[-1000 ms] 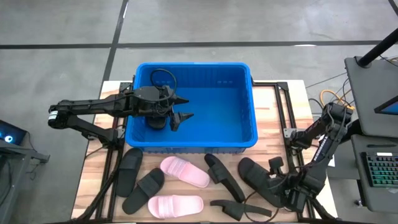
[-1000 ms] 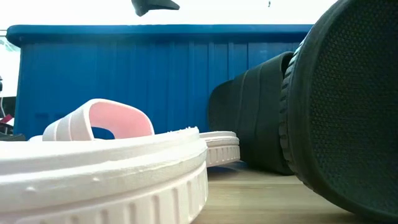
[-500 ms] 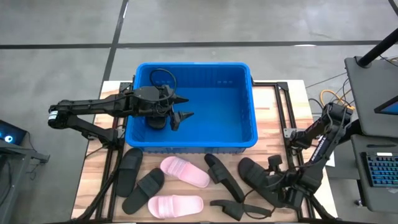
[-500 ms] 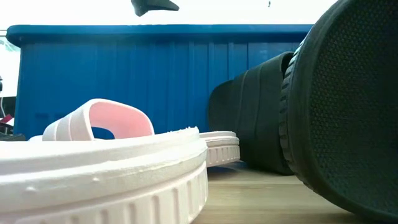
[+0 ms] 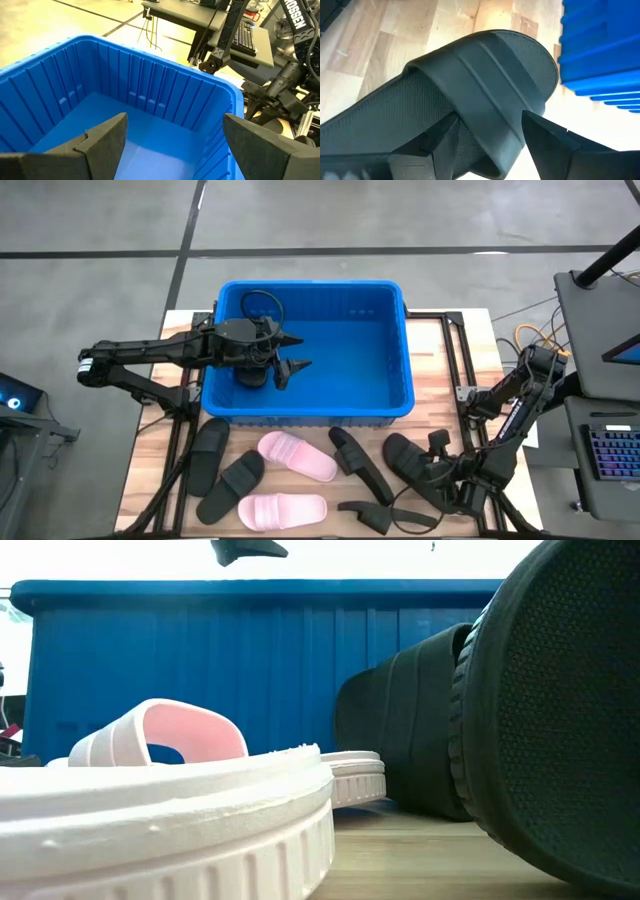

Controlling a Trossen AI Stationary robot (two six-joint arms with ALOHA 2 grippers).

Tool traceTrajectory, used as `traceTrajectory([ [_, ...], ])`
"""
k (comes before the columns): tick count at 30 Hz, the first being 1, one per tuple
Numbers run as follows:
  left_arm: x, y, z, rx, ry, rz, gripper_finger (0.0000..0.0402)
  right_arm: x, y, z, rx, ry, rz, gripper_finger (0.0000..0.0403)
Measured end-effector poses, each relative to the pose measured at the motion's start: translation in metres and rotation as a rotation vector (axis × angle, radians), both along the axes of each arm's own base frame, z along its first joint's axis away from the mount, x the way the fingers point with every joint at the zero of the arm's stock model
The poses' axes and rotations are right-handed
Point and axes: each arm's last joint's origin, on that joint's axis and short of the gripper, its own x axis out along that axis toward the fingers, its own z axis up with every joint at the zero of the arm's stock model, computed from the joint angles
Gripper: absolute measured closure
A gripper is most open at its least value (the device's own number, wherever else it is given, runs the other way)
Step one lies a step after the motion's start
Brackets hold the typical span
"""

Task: Pick and place slides into bin
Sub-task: Stack the black slide on top of the black slide into the blue container

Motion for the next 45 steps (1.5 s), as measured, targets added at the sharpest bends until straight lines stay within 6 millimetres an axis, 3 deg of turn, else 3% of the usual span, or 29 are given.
traceTrajectory([
  [7,0.0,0.0,0.0,0.001,0.0,0.005,0.0091,0.0,-0.002,-0.002,-0.021,-0.028,-0.005,0.0201],
  [12,0.0,0.0,0.0,0.002,0.0,0.006,0.0091,0.001,-0.004,-0.004,0.02,-0.009,-0.07,0.0231],
  [25,0.0,0.0,0.0,0.002,0.0,0.007,0.0091,0.0,-0.006,-0.005,0.09,-0.005,-0.183,0.0385],
  [45,0.0,0.0,0.001,0.005,-0.007,0.007,0.0091,0.002,0.001,0.061,0.018,0.052,-0.187,0.039],
])
